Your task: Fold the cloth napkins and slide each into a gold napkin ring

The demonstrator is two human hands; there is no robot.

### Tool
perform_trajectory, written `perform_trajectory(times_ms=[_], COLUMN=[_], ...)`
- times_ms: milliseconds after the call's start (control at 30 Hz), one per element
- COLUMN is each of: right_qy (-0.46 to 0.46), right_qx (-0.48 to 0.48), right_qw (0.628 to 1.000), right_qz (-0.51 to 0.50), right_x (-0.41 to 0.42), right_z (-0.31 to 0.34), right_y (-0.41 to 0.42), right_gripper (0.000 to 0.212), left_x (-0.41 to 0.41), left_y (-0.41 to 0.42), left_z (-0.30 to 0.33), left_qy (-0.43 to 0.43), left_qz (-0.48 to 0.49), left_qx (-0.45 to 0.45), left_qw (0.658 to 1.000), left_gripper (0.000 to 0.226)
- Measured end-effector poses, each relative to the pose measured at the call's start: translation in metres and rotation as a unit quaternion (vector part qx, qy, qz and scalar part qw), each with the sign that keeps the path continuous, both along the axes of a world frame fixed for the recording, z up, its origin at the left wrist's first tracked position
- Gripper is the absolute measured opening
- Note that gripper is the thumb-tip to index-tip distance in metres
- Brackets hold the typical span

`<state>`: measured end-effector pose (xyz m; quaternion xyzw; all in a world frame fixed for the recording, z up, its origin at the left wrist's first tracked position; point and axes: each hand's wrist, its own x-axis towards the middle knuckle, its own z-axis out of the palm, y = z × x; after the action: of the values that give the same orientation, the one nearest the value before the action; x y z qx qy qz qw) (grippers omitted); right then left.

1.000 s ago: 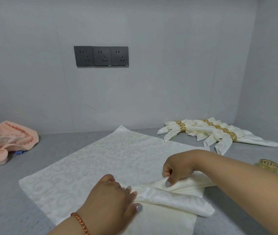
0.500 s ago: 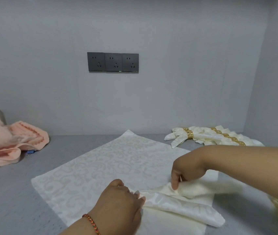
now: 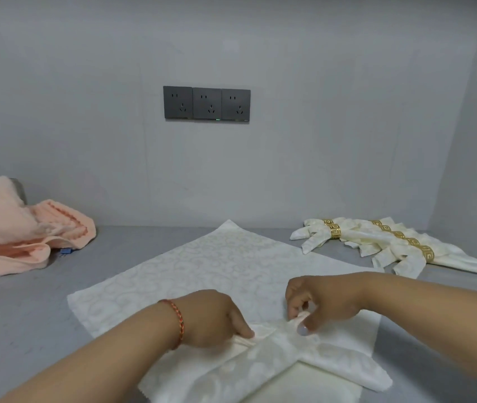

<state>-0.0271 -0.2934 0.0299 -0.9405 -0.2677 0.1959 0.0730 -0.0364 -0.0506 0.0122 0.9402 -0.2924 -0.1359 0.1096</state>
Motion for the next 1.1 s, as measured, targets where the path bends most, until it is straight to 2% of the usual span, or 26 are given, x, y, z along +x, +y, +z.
perform_trajectory(times_ms=[67,167,233,433,633,733,867,1000,1100], right_qy=[-0.017,-0.039,-0.043,-0.065,-0.009,-0.004,-0.027,-0.025,-0.013], right_qx=[0.041,0.055,0.049,0.005,0.047,0.072,0.096,0.117,0.11], right_qw=[0.999,0.998,0.998,0.997,0.995,0.992,0.989,0.988,0.99], right_qz=[0.012,-0.007,-0.019,-0.043,-0.089,-0.1,-0.113,-0.098,-0.089], right_x=[0.001,0.002,0.004,0.009,0.017,0.019,0.019,0.015,0.01], right_z=[-0.008,-0.011,-0.011,-0.024,-0.034,-0.038,-0.043,-0.04,-0.036], right_y=[0.001,0.005,0.008,0.018,0.017,0.017,0.014,0.012,0.014], right_gripper=[0.006,0.026,0.034,0.04,0.039,0.038,0.04,0.031,0.035], left_x=[0.003,0.007,0.011,0.015,0.02,0.023,0.028,0.029,0.031], left_y=[0.0,-0.004,-0.009,-0.023,-0.028,-0.028,-0.027,-0.029,-0.033], left_z=[0.008,0.015,0.013,0.005,-0.004,-0.007,-0.013,-0.009,-0.002], left_qy=[0.054,0.102,0.084,-0.027,-0.068,-0.069,-0.025,0.027,0.059], left_qz=[0.02,0.038,0.045,0.053,0.035,0.034,0.048,0.061,0.06], left_qx=[-0.022,-0.055,-0.065,-0.052,-0.041,-0.046,-0.067,-0.009,0.035], left_qw=[0.998,0.993,0.993,0.997,0.996,0.996,0.996,0.998,0.996], left_gripper=[0.034,0.027,0.028,0.049,0.027,0.028,0.019,0.045,0.037])
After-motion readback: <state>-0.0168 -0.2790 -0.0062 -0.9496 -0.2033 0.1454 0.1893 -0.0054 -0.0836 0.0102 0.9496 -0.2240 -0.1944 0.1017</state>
